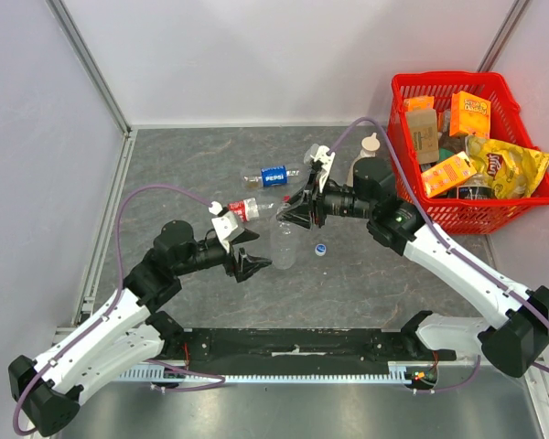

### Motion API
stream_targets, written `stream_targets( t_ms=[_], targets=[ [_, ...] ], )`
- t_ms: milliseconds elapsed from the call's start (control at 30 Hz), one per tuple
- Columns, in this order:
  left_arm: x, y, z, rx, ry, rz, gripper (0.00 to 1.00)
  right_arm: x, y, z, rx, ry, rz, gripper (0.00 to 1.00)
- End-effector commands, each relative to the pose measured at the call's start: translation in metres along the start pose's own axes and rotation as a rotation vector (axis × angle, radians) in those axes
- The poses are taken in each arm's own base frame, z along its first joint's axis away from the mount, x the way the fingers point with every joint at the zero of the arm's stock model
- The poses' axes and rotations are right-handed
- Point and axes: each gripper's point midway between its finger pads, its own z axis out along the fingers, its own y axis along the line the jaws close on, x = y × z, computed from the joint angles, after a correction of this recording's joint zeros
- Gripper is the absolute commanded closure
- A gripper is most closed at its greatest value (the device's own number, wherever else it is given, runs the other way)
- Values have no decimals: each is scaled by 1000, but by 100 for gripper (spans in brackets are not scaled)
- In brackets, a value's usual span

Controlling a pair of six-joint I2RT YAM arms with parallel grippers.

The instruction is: Unscrew the bottle caps

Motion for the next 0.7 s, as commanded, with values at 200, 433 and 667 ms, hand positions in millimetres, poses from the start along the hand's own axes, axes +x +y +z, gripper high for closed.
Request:
stream_targets(
  t_ms=[200,433,667],
  targets=[
    [-22,5,-2,-36,-77,24,22,18,-81,-23,457,48,-90,100],
    [-15,6,1,-36,-57,16,22,19,-113,-39,655,-14,-104,100],
    [-8,8,5,-32,-33,-1,22,18,-135,-55,814,-113,-87,100]
  ],
)
